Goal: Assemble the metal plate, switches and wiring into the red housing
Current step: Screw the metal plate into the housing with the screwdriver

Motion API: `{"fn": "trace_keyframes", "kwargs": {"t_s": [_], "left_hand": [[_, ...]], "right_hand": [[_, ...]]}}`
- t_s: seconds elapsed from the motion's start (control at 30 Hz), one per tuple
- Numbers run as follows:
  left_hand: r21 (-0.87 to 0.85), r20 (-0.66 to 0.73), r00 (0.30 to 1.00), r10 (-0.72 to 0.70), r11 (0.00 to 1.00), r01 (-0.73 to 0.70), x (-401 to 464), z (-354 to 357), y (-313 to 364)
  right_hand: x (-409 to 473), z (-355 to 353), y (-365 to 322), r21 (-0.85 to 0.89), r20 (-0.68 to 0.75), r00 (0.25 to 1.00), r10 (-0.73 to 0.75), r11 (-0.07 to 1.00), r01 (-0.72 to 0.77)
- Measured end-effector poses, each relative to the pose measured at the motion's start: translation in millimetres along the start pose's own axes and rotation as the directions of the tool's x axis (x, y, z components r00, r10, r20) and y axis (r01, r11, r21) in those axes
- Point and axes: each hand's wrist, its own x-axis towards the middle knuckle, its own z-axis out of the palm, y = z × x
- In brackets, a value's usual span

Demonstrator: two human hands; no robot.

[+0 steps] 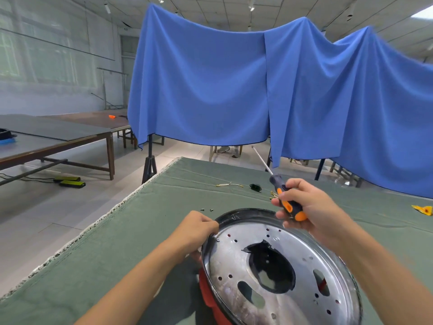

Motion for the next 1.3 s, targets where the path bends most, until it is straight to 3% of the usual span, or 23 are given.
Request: {"fn": "trace_keyframes", "kwargs": {"t_s": [0.3,0.53,0.63,0.7,0.8,0.9,1.03,1.17,1.3], "left_hand": [[0.105,-0.106,0.99,0.094,0.991,-0.083,21.7,-22.9,12.6],[0.149,-0.056,0.998,-0.034,0.988,0.042,44.3,-18.8,1.3],[0.092,-0.044,0.994,-0.105,0.99,0.108,57.7,-19.7,-1.7],[0.074,-0.108,0.987,-0.12,0.989,0.129,69.8,-21.0,-3.5],[0.189,-0.326,0.945,0.026,0.981,0.038,91.7,-22.3,-16.0],[0.466,-0.382,0.908,0.171,0.884,0.029,108.9,-21.2,-31.6],[0.7,-0.203,0.951,0.234,0.713,-0.026,124.2,-13.8,-52.8],[0.8,-0.125,0.953,0.276,0.597,-0.068,134.8,-9.3,-54.9],[0.812,-0.08,0.944,0.319,0.571,-0.124,135.3,-6.1,-53.8]], "right_hand": [[23.4,-13.4,32.9,-0.383,-0.235,0.945,-0.226,0.916,0.124],[41.2,-11.6,49.7,-0.492,-0.242,0.934,-0.262,0.863,0.115],[50.5,-11.6,57.8,-0.533,-0.225,0.94,-0.256,0.84,0.101],[56.3,-13.7,58.8,-0.544,-0.184,0.961,-0.207,0.836,0.076],[62.2,-16.3,60.6,-0.529,-0.154,0.974,-0.163,0.847,0.058],[64.8,-15.8,63.8,-0.562,-0.166,0.971,-0.17,0.825,0.048],[65.9,-15.3,68.1,-0.616,-0.174,0.969,-0.178,0.787,0.034],[65.1,-15.7,70.3,-0.629,-0.166,0.968,-0.187,0.776,0.042],[64.2,-16.0,71.0,-0.661,-0.157,0.967,-0.199,0.749,0.047]]}}
